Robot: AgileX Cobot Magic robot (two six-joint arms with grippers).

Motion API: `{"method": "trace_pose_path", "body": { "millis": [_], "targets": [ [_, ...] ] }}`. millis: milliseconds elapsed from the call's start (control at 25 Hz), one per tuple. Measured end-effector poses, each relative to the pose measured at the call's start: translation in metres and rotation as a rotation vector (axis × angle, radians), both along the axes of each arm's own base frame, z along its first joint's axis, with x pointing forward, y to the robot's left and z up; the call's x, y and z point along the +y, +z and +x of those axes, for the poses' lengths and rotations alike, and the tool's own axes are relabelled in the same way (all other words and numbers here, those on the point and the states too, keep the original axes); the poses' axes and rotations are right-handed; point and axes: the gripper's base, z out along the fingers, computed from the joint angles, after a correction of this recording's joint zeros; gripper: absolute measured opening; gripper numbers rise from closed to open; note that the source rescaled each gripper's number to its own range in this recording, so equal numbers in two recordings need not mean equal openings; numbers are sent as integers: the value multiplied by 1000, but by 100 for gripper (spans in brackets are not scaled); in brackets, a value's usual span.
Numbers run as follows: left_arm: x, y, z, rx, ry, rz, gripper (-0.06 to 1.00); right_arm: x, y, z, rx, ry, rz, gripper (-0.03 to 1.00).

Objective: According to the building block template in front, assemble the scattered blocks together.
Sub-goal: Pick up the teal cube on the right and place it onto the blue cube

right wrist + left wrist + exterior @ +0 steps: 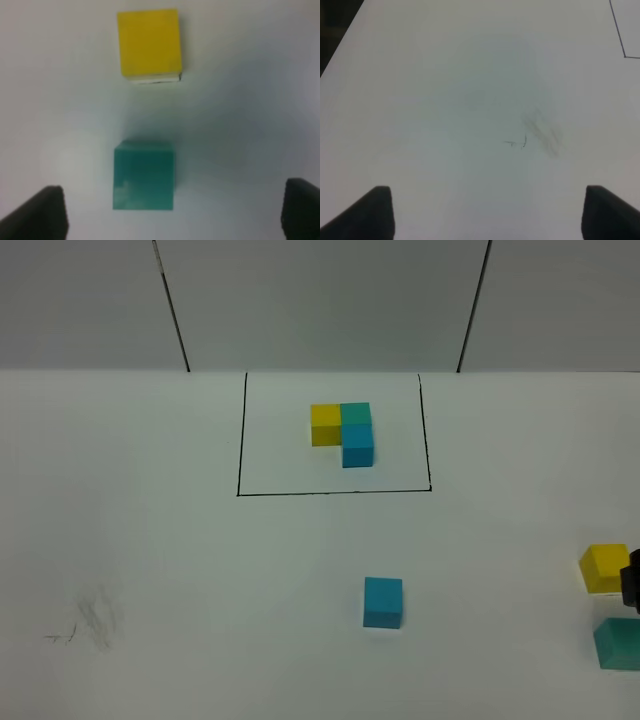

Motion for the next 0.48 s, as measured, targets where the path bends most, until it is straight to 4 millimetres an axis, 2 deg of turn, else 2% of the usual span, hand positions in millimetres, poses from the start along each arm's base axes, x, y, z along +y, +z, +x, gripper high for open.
{"method": "trace_pose_path", "body": {
  "millis": [280, 480],
  "targets": [
    [0, 0, 0, 0, 0, 0, 81, 5, -29, 13, 99, 61, 27, 79],
    [0, 0, 0, 0, 0, 0, 81, 18, -40, 19, 105, 92, 51, 79]
  ]
}}
